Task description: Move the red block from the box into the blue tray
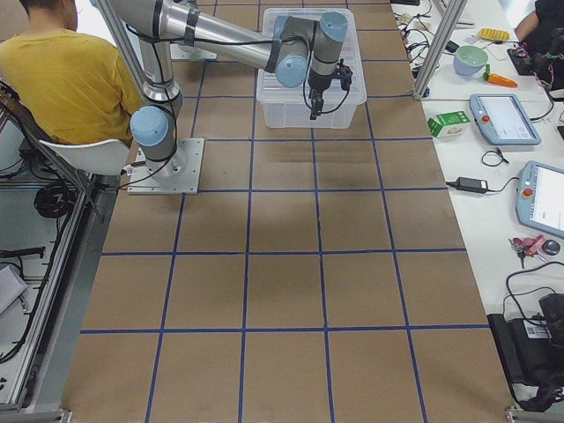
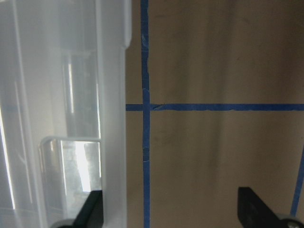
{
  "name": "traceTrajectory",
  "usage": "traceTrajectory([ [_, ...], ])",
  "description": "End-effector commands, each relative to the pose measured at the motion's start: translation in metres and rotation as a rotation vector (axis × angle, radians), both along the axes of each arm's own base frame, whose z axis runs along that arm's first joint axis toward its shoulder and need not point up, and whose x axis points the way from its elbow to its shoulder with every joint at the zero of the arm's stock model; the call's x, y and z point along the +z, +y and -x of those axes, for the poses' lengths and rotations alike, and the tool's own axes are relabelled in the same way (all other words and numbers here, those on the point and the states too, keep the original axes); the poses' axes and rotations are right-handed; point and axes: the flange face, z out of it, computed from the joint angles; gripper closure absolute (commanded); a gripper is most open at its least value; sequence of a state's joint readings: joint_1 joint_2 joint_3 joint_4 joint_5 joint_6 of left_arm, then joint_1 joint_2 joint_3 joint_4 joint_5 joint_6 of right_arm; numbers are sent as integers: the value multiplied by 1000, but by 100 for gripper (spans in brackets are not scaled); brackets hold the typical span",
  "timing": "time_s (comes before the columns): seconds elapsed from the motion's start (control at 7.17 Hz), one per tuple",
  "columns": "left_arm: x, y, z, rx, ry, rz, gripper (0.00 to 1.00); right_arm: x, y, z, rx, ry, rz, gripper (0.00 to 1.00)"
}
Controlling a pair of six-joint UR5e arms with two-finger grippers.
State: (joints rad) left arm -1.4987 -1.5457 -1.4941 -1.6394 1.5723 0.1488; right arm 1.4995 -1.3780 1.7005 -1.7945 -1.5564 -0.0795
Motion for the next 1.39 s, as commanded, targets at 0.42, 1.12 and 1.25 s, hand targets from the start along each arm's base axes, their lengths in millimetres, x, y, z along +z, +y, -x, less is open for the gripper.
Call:
traceTrajectory([
  [0.42, 0, 0, 0, 0, 0, 1, 0, 6, -4, 11, 86, 24, 17, 0],
  [1.12, 0, 0, 0, 2, 0, 1, 0, 6, -8, 47, 126, 33, 18, 0],
  [1.25, 0, 0, 0, 3, 0, 1, 0, 6, -9, 60, 108, 34, 16, 0],
])
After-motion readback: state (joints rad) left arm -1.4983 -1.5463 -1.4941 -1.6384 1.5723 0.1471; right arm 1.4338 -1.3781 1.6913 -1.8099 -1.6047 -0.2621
